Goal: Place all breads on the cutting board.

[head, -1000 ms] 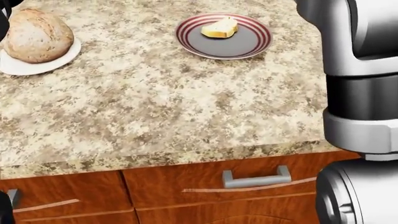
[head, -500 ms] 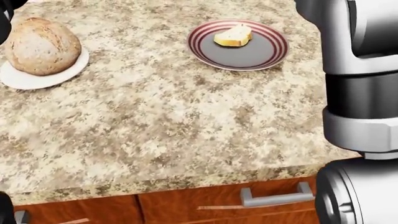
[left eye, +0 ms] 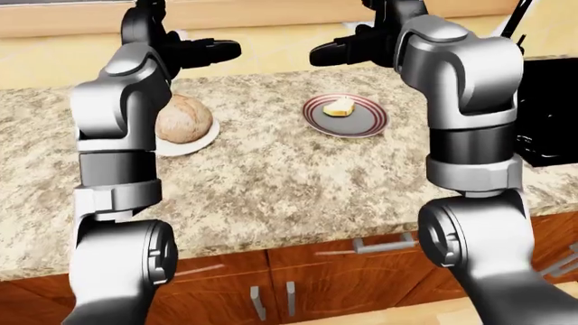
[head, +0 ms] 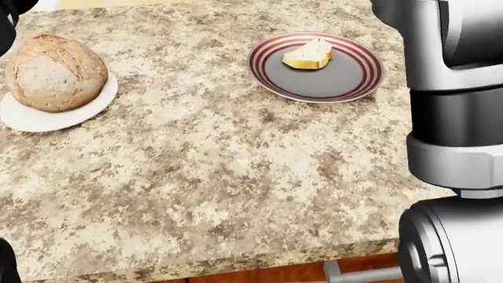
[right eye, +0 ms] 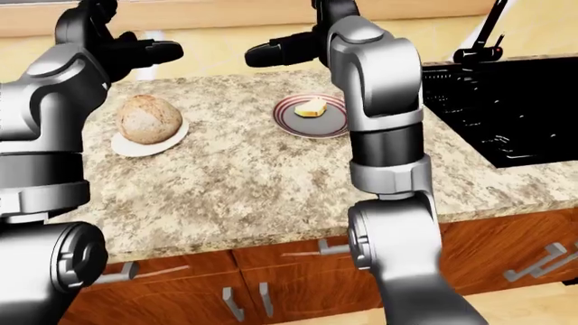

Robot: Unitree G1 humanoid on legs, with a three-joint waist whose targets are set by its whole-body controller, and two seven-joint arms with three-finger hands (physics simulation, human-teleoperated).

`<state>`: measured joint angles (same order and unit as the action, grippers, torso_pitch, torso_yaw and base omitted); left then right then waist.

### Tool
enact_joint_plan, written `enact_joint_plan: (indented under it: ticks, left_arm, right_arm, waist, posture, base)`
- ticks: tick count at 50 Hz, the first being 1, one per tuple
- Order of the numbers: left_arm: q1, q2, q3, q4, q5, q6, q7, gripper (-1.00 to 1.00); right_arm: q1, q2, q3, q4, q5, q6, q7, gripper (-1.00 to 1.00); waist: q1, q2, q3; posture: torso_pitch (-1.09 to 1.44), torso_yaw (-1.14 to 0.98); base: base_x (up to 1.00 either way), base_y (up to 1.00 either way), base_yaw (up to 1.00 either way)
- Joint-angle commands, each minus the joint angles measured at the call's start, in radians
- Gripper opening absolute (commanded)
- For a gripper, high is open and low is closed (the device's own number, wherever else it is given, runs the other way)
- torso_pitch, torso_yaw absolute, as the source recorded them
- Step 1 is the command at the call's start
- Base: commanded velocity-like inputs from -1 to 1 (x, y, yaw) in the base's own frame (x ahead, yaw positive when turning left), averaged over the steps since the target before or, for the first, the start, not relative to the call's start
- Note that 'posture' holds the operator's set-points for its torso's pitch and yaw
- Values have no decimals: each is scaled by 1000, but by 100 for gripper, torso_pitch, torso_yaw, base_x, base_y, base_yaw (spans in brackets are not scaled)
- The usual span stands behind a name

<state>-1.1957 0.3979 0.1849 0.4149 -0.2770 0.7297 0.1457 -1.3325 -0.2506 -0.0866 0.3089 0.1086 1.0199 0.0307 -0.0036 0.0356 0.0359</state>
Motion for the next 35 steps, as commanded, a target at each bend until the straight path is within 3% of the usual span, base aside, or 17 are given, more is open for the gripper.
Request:
enact_joint_plan:
  ticks: [1, 6, 8, 9, 11, 14, 18, 20, 22, 23, 25, 32, 35]
  left_arm:
    - [-51, 3, -5, -45, -6, -39, -6, 100]
    - [-53, -3, -9, -43, -4, -41, -5, 100]
    - [-51, -3, -8, -51, -6, -35, -4, 100]
    - [-50, -2, -7, -52, -6, -34, -6, 100]
    - [-49, 1, -6, -56, -6, -31, -6, 100]
    - [-45, 2, -4, -61, -7, -28, -6, 100]
    - [-48, 2, -5, -62, -7, -25, -5, 100]
    - [-45, 3, -5, -63, -6, -25, -5, 100]
    - [-49, 4, -4, -64, -6, -22, -4, 100]
    - [-50, 4, -5, -63, -6, -22, -4, 100]
    - [-51, 3, -5, -62, -7, -22, -5, 100]
    - [-58, 1, -6, -55, -5, -25, -4, 100]
    - [-57, 1, -6, -55, -5, -25, -4, 100]
  right_arm:
    - [-35, -20, -19, -46, -11, -33, -6, 100]
    - [-30, -22, -19, -55, -10, -28, -5, 100]
    - [-29, -18, -19, -53, -11, -29, -6, 100]
    - [-33, -18, -19, -52, -10, -28, -7, 100]
    - [-36, -17, -18, -51, -10, -27, -7, 100]
    - [-32, -14, -17, -53, -10, -28, -9, 100]
    - [-31, -14, -18, -52, -9, -31, -9, 100]
    - [-32, -14, -18, -51, -9, -30, -10, 100]
    - [-33, -15, -18, -51, -9, -31, -9, 100]
    - [-35, -15, -17, -51, -9, -30, -9, 100]
    - [-36, -15, -17, -52, -9, -28, -10, 100]
    - [-35, -17, -19, -56, -9, -25, -10, 100]
    - [-35, -16, -20, -57, -8, -24, -11, 100]
  waist:
    - [-7, 6, -31]
    - [2, -51, -27]
    - [8, -107, -37]
    - [8, -85, -33]
    - [9, -87, -32]
    - [8, -66, -37]
    - [6, -31, -22]
    - [0, 3, -23]
    - [-8, 64, -38]
    - [-10, 48, -35]
    - [-11, 51, -28]
    - [-5, -9, -27]
    - [1, -46, -28]
  posture:
    - [0, 0]
    - [0, 0]
    - [0, 0]
    - [0, 0]
    - [0, 0]
    - [0, 0]
    - [0, 0]
    - [0, 0]
    - [0, 0]
    - [0, 0]
    - [0, 0]
    - [0, 0]
    - [0, 0]
  base:
    - [6, 9, 0]
    - [7, 9, 0]
    - [6, 9, 0]
    - [7, 9, 0]
    - [5, 9, 0]
    - [6, 9, 0]
    - [6, 9, 0]
    - [6, 9, 0]
    - [7, 9, 0]
    - [5, 9, 0]
    - [6, 9, 0]
    - [6, 9, 0]
    - [7, 9, 0]
